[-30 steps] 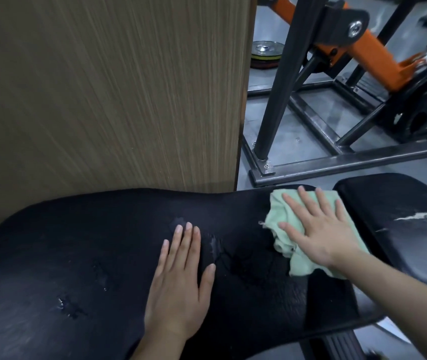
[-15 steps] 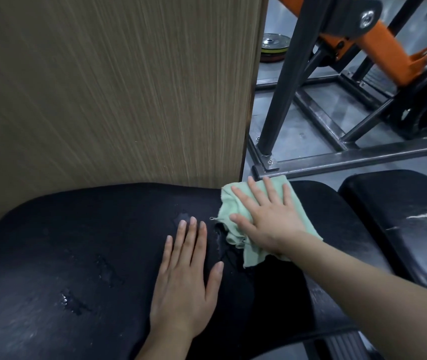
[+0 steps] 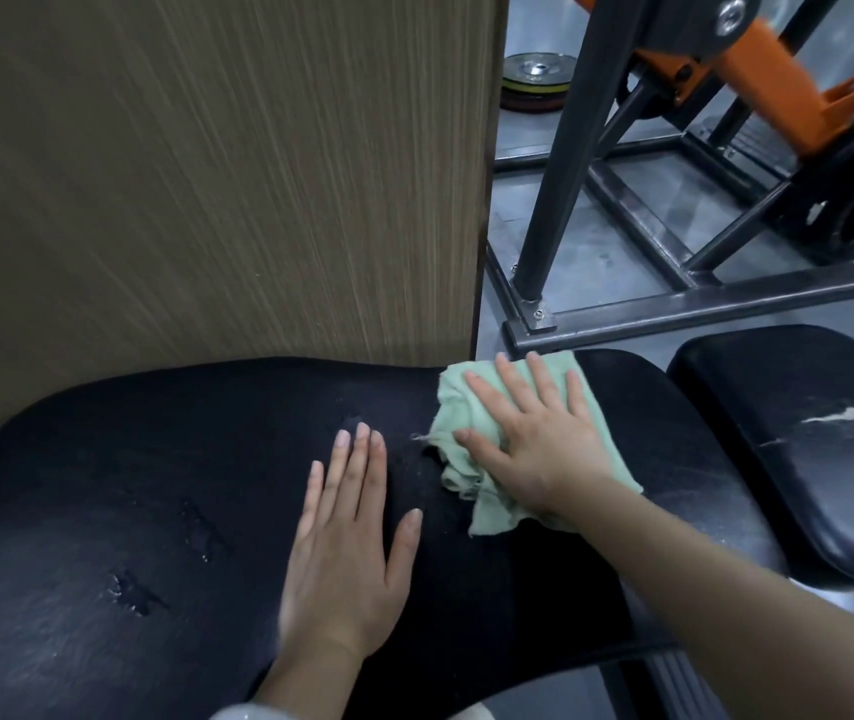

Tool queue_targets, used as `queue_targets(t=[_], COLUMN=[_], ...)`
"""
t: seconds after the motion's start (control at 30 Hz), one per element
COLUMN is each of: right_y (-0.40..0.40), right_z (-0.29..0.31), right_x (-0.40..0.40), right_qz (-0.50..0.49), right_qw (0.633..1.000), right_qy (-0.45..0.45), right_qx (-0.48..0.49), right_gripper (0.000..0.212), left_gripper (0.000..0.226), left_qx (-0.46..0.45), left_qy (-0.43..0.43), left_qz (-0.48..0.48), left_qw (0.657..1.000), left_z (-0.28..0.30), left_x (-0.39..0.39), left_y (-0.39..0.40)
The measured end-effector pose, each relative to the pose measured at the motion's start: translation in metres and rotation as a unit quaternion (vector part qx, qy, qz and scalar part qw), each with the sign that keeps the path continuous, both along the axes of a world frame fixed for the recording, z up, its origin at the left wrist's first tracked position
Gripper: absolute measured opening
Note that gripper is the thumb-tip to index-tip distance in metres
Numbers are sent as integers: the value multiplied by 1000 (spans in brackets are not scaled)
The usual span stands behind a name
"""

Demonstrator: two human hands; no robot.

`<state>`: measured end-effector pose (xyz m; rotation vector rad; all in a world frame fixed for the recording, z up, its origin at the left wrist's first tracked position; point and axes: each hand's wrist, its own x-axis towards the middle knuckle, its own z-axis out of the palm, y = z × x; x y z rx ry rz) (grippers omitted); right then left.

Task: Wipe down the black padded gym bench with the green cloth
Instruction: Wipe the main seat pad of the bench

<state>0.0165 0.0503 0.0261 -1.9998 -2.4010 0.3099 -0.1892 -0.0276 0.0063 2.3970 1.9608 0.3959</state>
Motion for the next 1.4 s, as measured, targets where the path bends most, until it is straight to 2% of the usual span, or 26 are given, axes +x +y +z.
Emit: queue_targets(t=[0.33, 0.57, 0.7, 0.83, 1.0, 1.13, 1.27, 1.4], right_y=[-26, -63, -76, -84, -85, -80, -73, -70], right_z=[7, 4, 3, 5, 2, -3, -3, 4], right_x=[60, 54, 38, 15, -16, -37, -52, -55], right_qz=[-142, -280, -306, -283, -208, -157, -99, -30], right_qw=[989, 960, 951, 958, 978, 987, 995, 999], right_qy=[-38, -20, -22, -33, -14, -10, -8, -9], right_qx=[-25, -19, -18, -23, -3, 32, 21, 4], right_gripper=[76, 68, 67, 67, 75, 68, 63, 69], left_gripper=[66, 67, 67, 67, 67, 64, 62, 64], left_qx=[3, 5, 7, 14, 20, 27, 39, 50], left_qy=[-10, -15, -16, -23, -39, -64, -82, -95], left_qz=[-3, -5, -6, -9, -18, -35, -49, -11], left_qw=[1000, 1000, 1000, 1000, 999, 997, 995, 994], left_z=[0, 0, 0, 0, 2, 4, 8, 13], left_x=[0, 1, 1, 2, 1, 0, -1, -4], left_y=[-1, 0, 0, 1, 1, 0, -1, -5])
